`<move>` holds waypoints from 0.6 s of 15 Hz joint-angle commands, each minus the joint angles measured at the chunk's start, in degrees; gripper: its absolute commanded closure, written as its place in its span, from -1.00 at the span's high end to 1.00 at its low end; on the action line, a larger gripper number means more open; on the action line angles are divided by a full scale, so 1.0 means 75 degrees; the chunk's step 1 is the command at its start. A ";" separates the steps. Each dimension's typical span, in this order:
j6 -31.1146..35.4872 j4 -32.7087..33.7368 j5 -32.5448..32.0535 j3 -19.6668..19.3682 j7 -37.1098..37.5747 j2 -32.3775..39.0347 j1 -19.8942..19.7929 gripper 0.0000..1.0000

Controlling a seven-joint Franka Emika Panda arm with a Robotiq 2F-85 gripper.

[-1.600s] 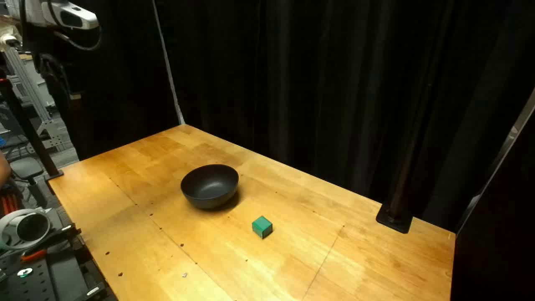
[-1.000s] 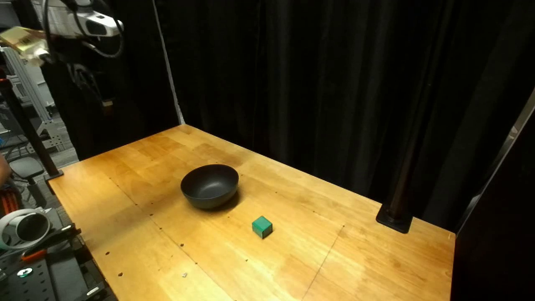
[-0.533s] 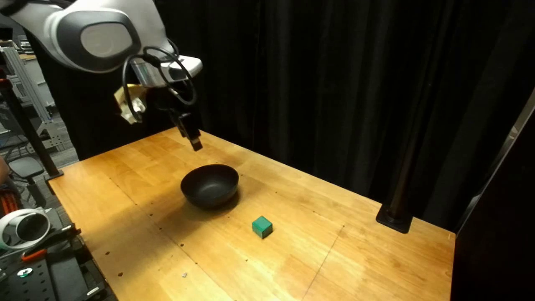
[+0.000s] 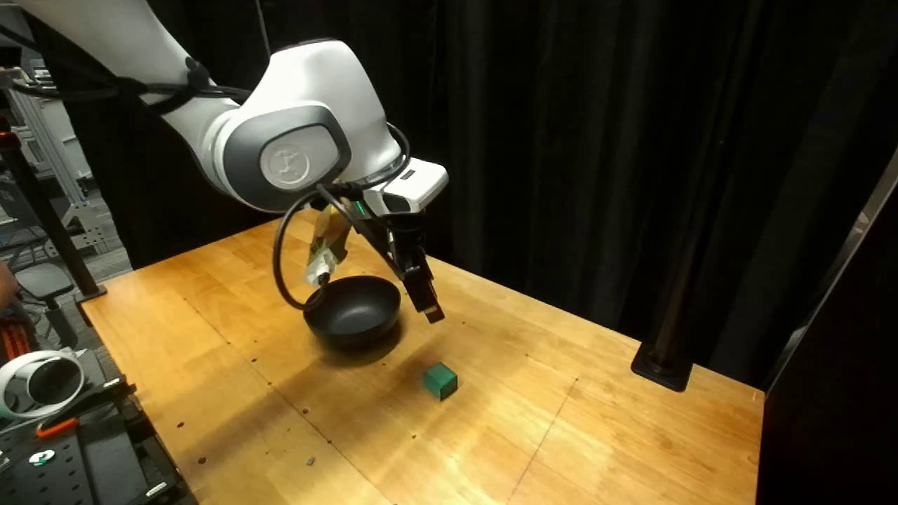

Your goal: Pick the block and put it in the bowl

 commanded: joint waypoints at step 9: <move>0.0254 0.0917 0.1763 -0.1178 0.1646 0.2175 0.1137 1.00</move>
